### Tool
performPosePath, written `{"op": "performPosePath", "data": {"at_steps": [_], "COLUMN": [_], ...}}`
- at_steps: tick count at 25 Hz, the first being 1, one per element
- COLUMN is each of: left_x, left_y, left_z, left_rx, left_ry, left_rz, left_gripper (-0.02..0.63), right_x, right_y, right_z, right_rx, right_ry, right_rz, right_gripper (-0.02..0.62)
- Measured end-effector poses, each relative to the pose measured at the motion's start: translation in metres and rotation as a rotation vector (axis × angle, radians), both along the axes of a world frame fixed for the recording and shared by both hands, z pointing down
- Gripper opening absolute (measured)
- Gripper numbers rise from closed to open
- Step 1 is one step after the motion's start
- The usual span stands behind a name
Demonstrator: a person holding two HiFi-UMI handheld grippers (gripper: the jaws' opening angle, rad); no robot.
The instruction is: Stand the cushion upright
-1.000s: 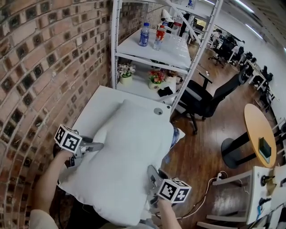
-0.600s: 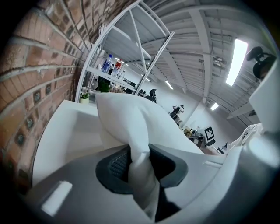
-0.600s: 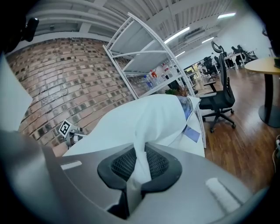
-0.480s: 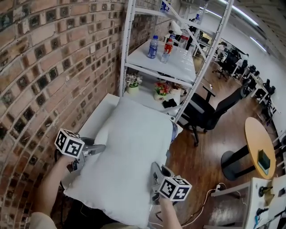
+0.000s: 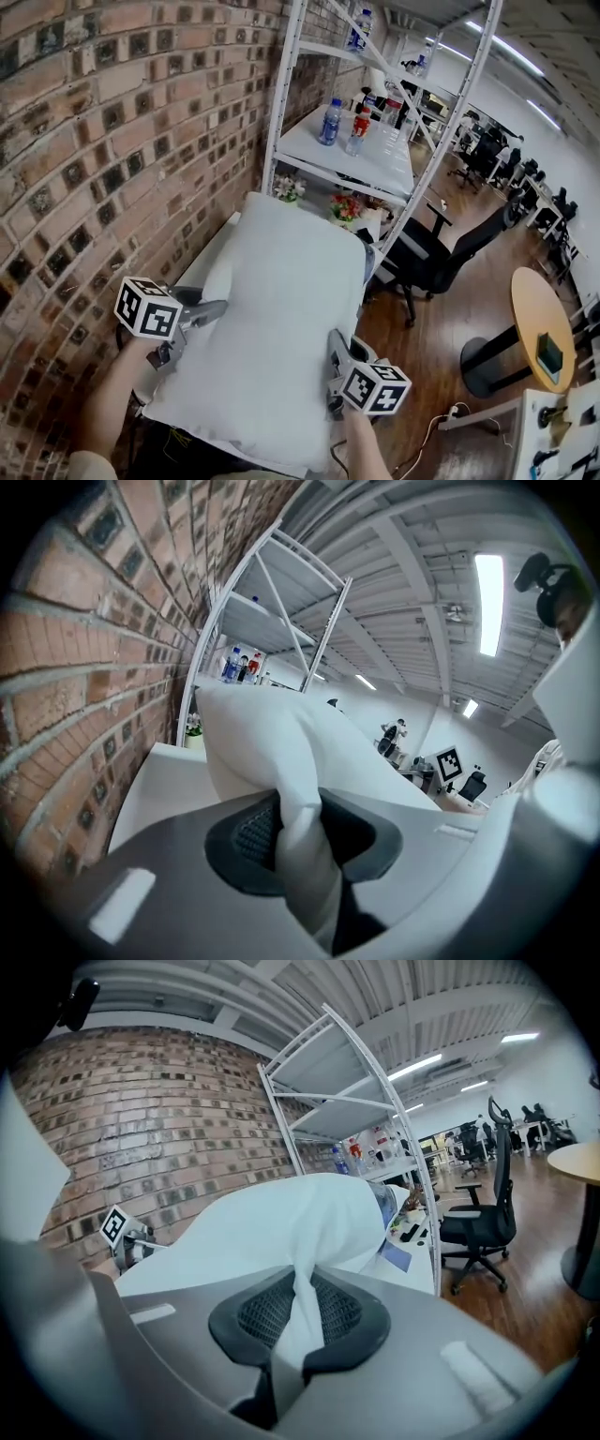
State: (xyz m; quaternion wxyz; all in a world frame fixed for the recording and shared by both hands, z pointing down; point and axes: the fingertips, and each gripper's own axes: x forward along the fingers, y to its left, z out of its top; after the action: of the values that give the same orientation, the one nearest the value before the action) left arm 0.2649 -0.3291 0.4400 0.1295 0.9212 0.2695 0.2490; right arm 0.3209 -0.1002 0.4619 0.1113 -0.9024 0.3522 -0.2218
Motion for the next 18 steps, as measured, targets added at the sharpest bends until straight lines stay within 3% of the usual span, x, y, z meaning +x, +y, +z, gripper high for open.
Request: {"op": "performPosePath", "data": {"at_steps": [9,18], "left_x": [-0.01,-0.016], "left_y": [-0.007,-0.007], "left_z": [-0.029,-0.034], "left_rx": [0.03,0.081], "left_ry": [0.082,0.112], "left_rz": [-0.137,-0.308], "left_gripper": [0.095,0.095], "right_x": [0.019,0.045], "right_y": [-0.013,-0.028], "right_z": [-0.028,-0.038], "right_rx": [-0.052,-0.086], "right_ry": [0.145,0.23], "right_rz": [-0.062,-0.199], "right_gripper": [0.033,0.031]}}
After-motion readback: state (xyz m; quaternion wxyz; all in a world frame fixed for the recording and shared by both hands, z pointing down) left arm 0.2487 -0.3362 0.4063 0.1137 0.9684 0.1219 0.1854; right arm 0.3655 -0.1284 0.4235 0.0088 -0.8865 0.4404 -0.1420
